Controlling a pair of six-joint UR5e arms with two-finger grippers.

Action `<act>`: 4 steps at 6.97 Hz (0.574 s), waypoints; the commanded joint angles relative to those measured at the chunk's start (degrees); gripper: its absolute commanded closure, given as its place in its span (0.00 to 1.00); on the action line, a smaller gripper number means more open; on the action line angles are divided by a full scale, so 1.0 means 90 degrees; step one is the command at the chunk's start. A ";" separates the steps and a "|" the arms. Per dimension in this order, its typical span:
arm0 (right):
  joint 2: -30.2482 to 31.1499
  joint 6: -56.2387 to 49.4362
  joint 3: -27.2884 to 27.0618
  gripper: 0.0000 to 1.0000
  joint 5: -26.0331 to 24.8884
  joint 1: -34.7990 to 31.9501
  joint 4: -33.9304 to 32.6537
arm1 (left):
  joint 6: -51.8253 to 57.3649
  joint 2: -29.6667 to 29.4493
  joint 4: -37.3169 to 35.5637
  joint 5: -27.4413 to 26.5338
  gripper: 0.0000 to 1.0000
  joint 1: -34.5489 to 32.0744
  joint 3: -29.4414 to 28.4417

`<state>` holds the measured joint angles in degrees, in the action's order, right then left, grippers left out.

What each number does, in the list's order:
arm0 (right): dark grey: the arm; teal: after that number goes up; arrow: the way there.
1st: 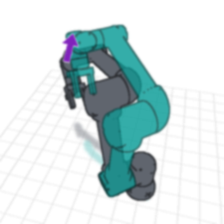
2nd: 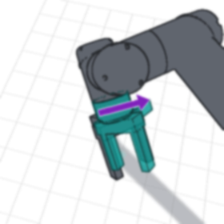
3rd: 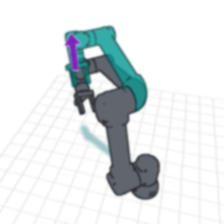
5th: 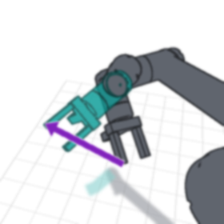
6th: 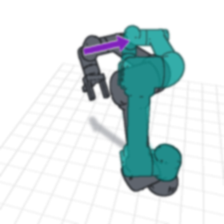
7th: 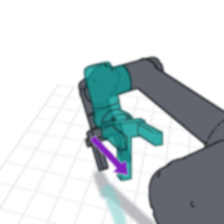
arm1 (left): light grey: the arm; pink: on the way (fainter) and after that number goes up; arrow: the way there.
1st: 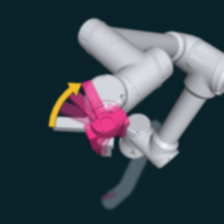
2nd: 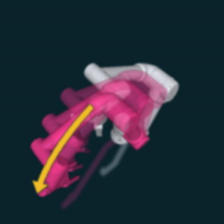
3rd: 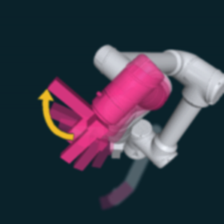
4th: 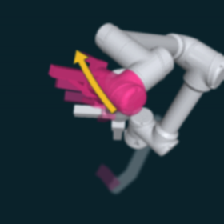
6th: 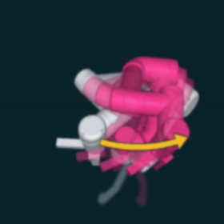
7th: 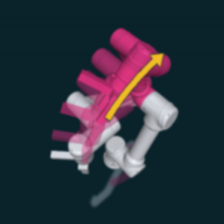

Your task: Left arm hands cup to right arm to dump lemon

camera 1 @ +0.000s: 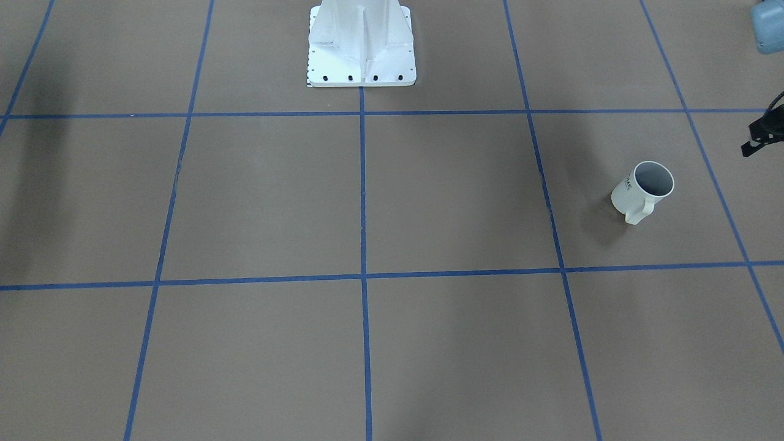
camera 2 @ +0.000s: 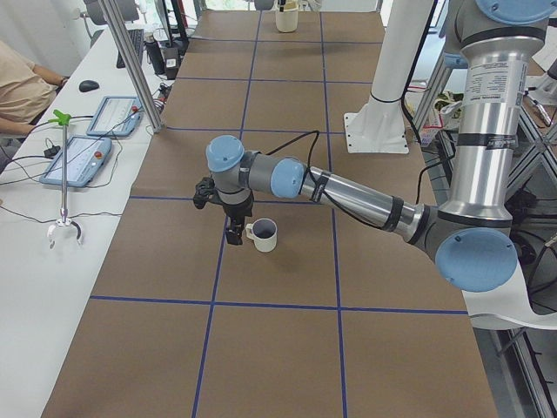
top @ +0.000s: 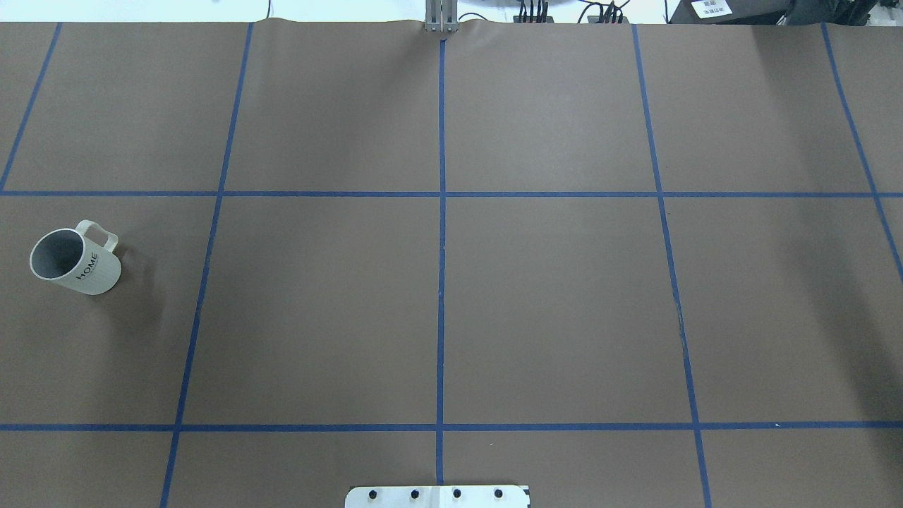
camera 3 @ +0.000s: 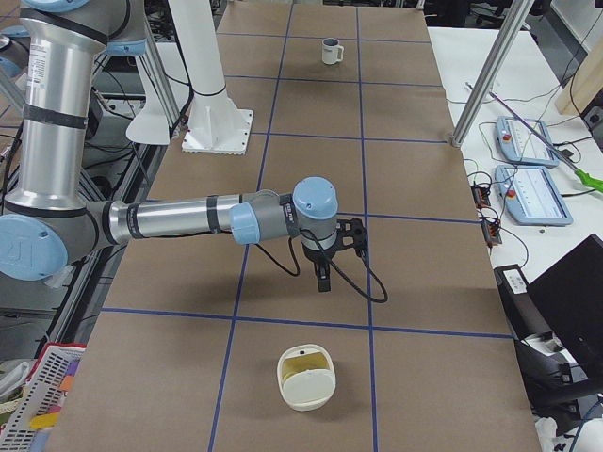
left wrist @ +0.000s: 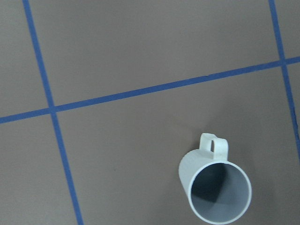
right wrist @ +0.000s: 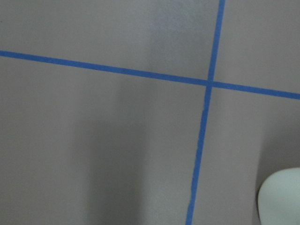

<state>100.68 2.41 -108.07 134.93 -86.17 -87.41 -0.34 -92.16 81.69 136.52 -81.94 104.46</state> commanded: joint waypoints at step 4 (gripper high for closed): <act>-0.0142 -0.0620 -0.0023 0.00 0.0162 -0.0416 -0.0815 | 0.0214 0.0112 0.0035 -0.0032 0.00 -0.0251 -0.0590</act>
<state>99.49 -2.87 -108.12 135.41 -89.72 -94.36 1.70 -91.63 82.03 136.47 -84.16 99.87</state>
